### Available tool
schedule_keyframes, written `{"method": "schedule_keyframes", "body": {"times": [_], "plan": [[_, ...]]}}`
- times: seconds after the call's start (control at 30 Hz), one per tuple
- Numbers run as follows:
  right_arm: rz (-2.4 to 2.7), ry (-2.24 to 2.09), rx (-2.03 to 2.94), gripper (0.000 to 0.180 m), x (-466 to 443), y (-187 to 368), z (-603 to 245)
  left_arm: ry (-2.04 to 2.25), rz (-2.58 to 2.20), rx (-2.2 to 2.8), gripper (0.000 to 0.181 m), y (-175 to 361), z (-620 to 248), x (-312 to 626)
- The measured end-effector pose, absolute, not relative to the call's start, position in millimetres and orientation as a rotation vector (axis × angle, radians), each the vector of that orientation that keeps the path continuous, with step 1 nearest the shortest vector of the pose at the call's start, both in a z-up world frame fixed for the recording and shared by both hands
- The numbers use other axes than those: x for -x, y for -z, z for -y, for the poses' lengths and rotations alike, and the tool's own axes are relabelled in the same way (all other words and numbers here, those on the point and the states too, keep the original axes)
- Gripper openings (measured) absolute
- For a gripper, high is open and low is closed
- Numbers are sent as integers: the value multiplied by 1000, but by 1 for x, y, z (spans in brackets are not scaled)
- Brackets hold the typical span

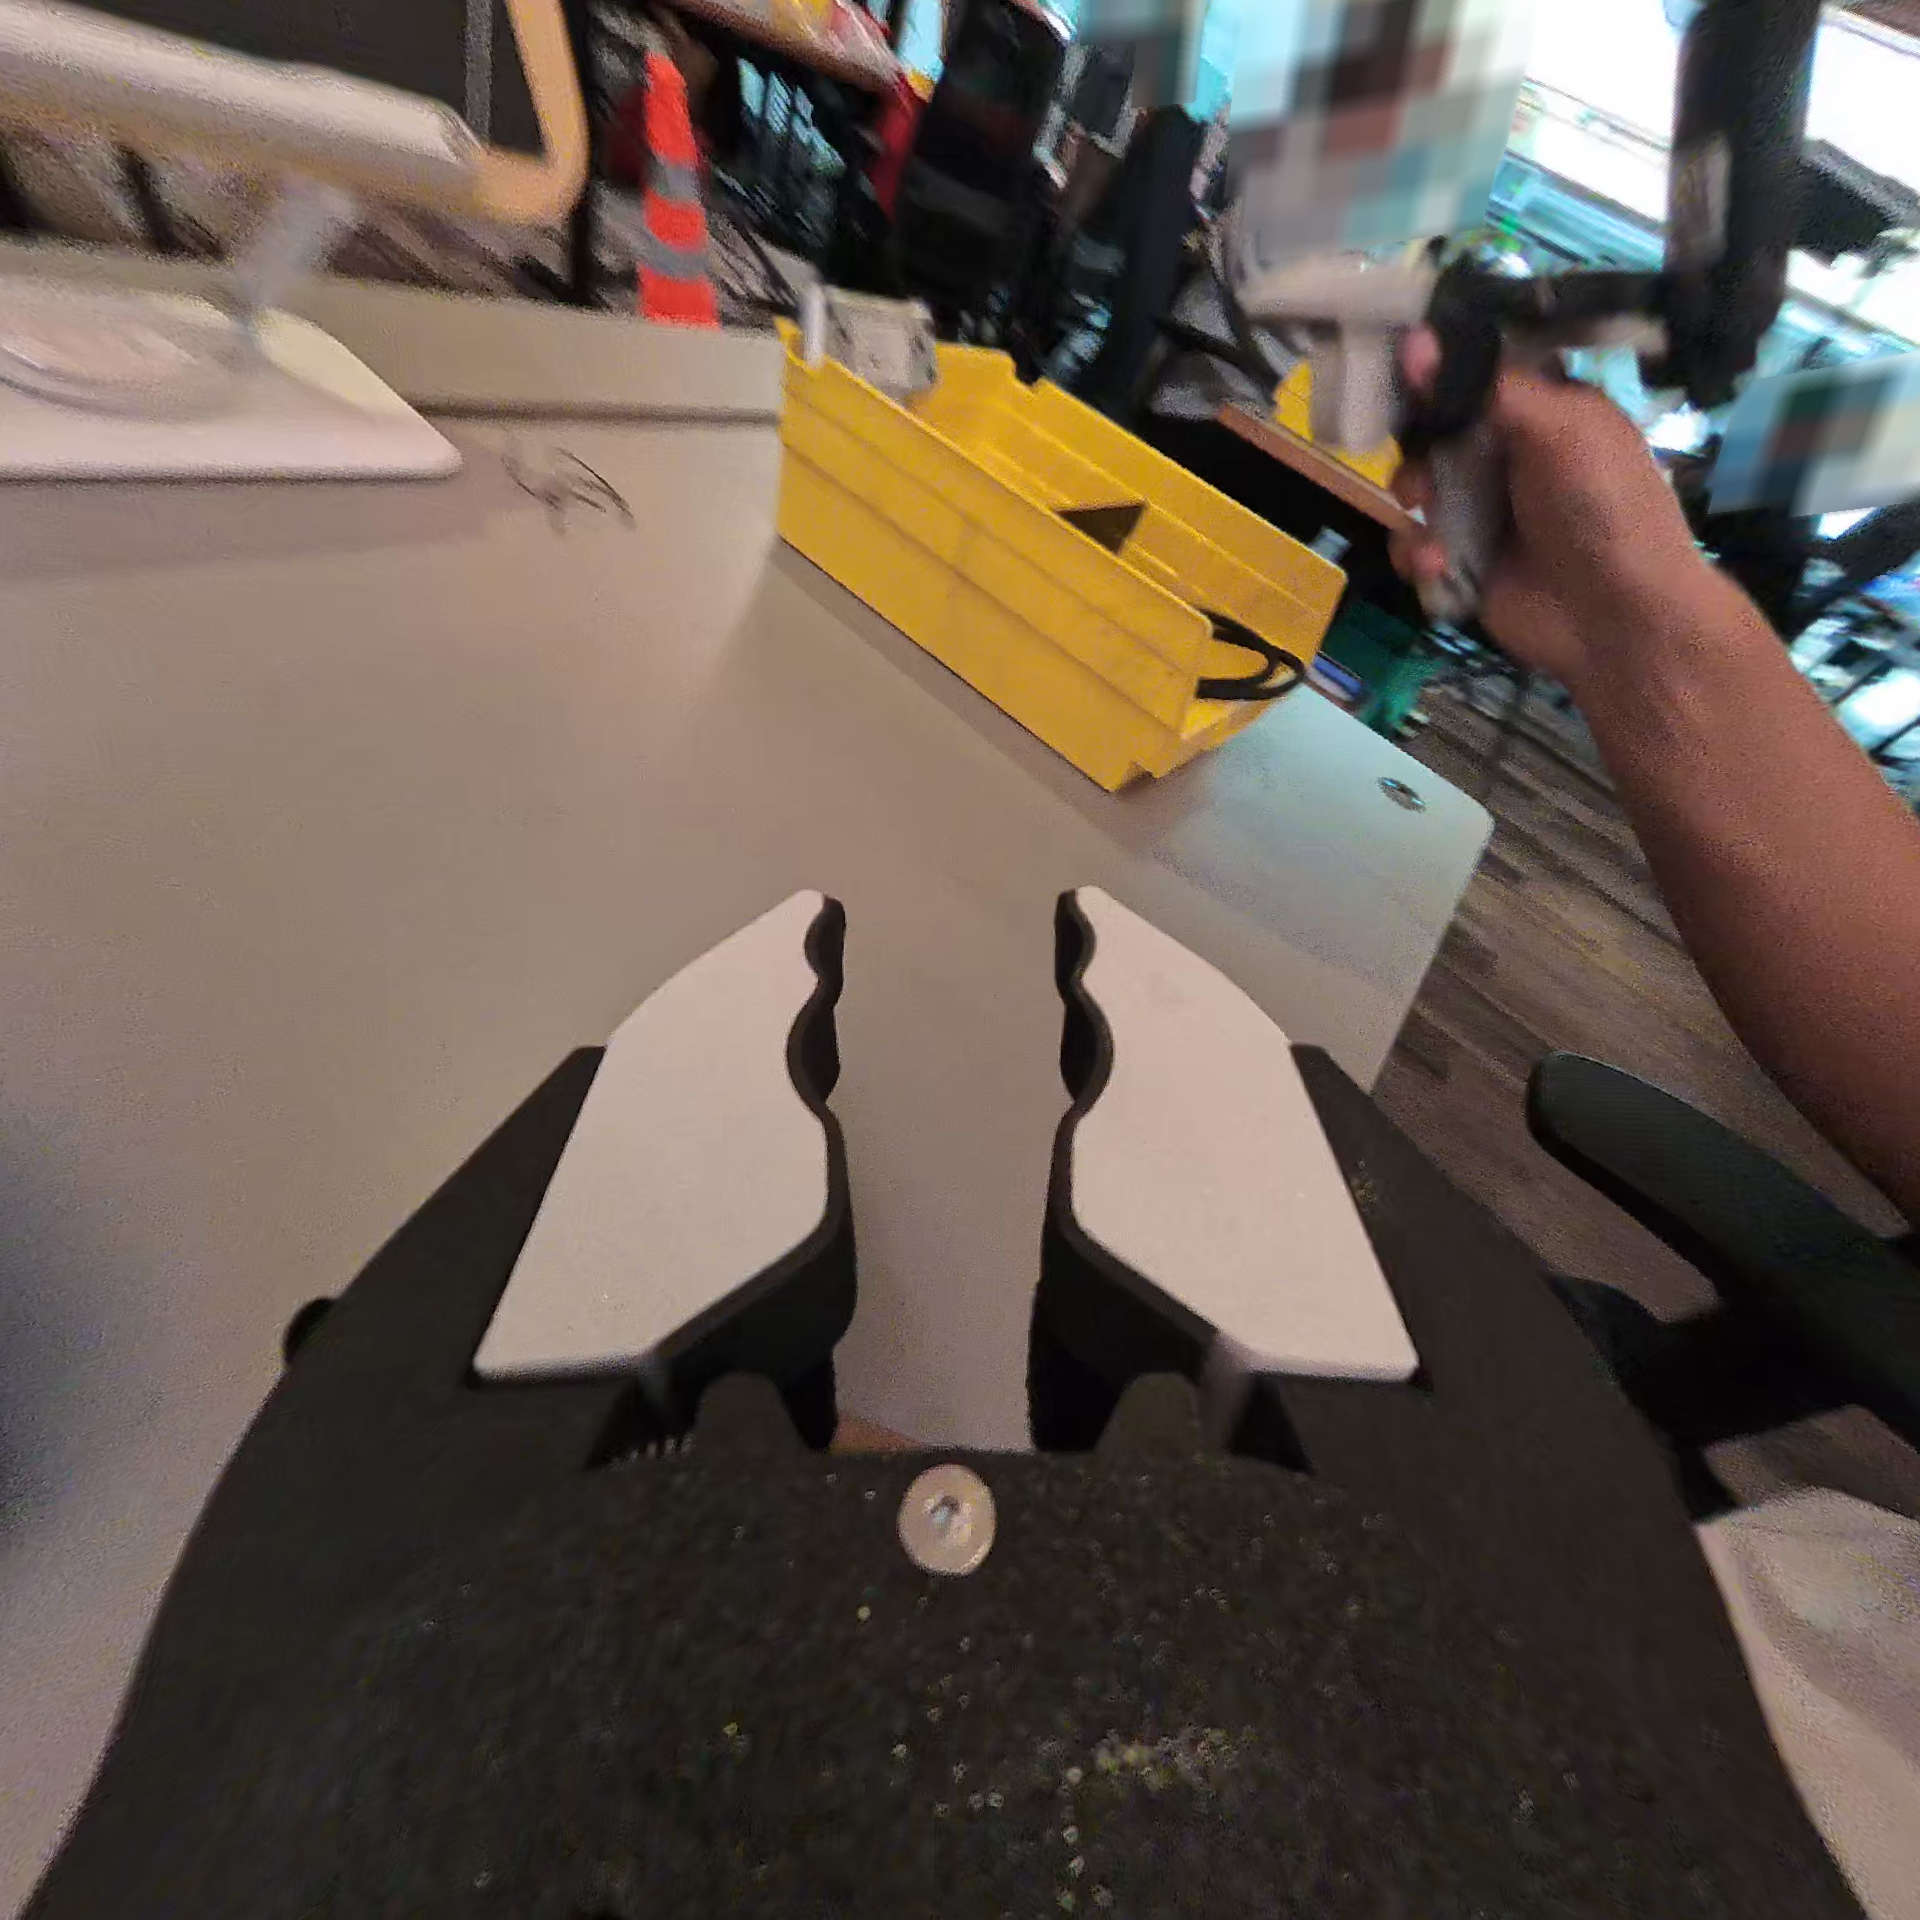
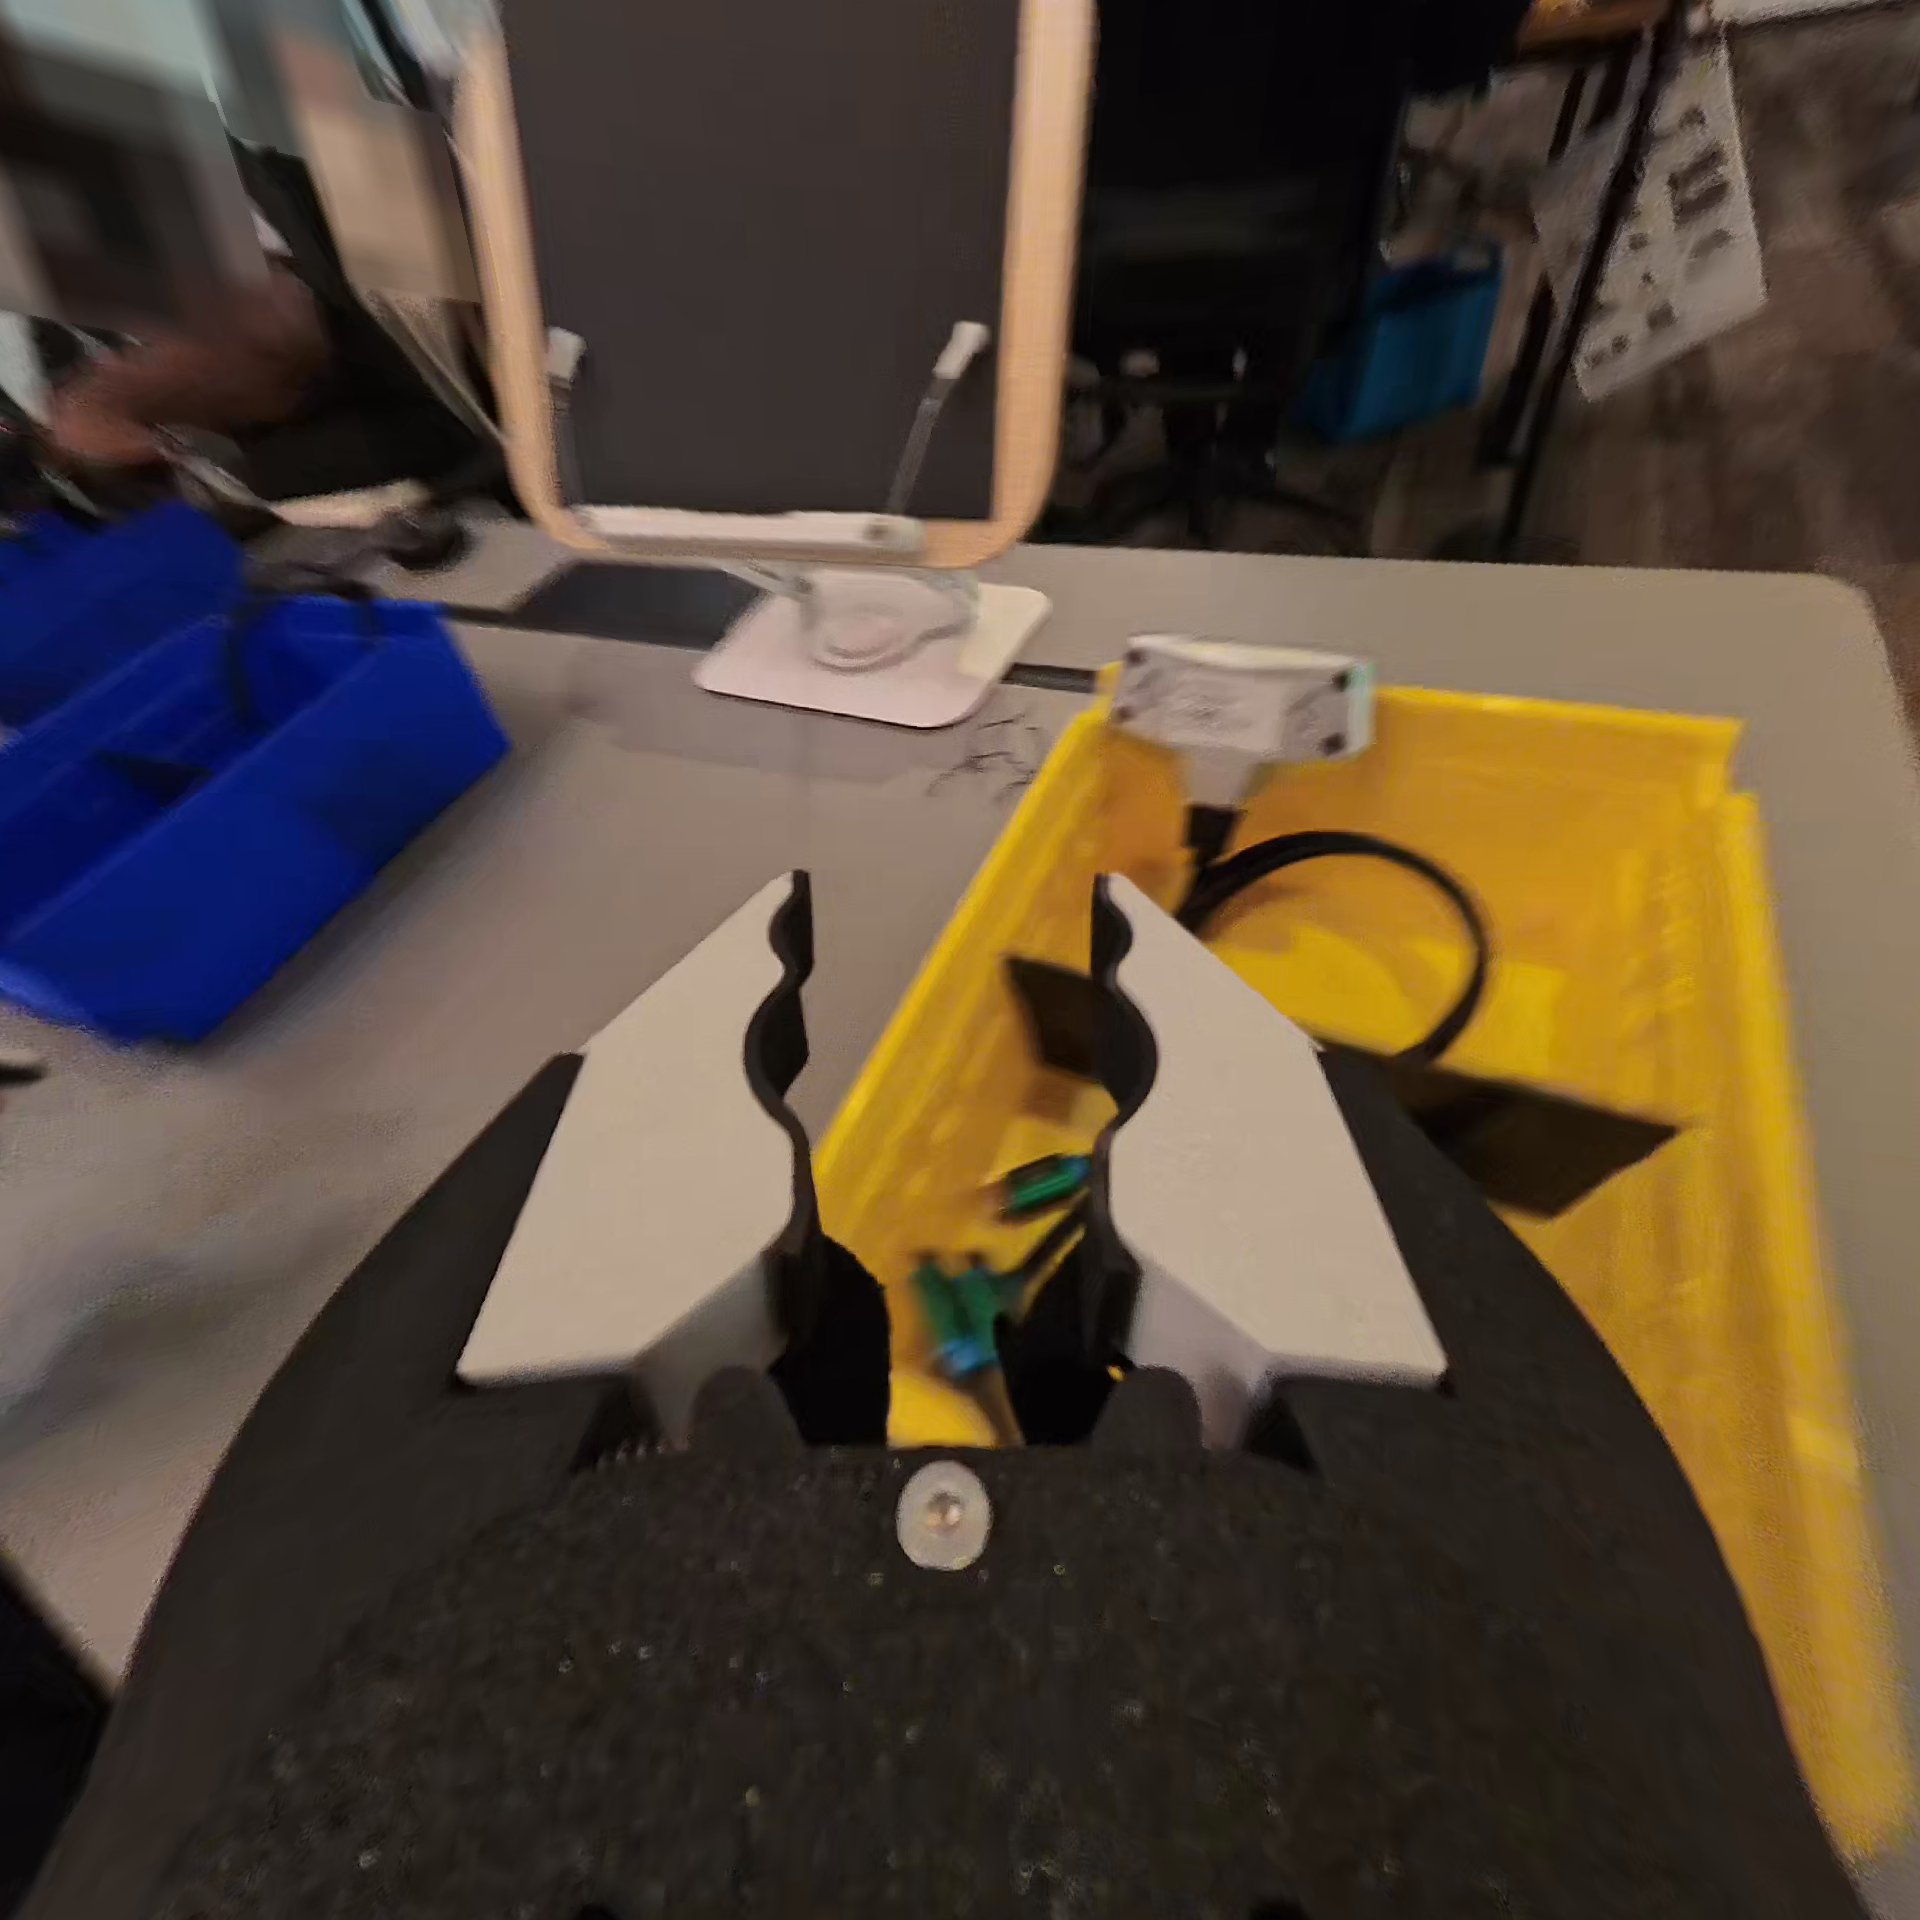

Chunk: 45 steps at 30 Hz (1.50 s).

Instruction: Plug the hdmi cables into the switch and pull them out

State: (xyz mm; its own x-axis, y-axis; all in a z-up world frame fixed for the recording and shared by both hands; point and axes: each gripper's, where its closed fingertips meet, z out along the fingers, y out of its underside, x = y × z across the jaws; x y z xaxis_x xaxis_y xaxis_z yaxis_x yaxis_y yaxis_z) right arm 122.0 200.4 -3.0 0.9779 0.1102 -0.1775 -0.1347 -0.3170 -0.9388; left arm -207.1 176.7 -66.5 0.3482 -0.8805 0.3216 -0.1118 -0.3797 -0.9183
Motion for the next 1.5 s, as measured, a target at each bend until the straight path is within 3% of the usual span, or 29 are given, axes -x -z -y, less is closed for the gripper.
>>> {"method": "schedule_keyframes", "body": {"times": [0.03, 0.27, 0.47, 0.67, 0.8, 1.0, 1.23, 1.5], "plan": [[-35, -310, 1814, 52, -100, 10, -180, 1072, -859, 1739, 39, 61, -175, 223], [-148, -373, 1746, 46, -17, 90, -75, 738, -568, 1789, 41, 83, -179, 362], [-51, -265, 1806, 44, -26, 93, -77, 699, -420, 1850, 42, 94, -205, 409], [-60, -293, 1823, 40, -22, 102, -78, 923, -415, 1897, 45, 100, -198, 393], [-68, -318, 1823, 38, -24, 102, -79, 1091, -487, 1855, 49, 76, -204, 377], [-95, -458, 1824, 39, -14, 107, -84, 918, -791, 2062, 62, 50, -298, 361], [-121, -504, 1841, 38, -16, 113, -87, 828, -1179, 2345, 64, 82, -438, 340], [-183, -603, 1864, 39, -21, 124, -95, 942, -1415, 2573, 85, 139, -469, 313]]}}
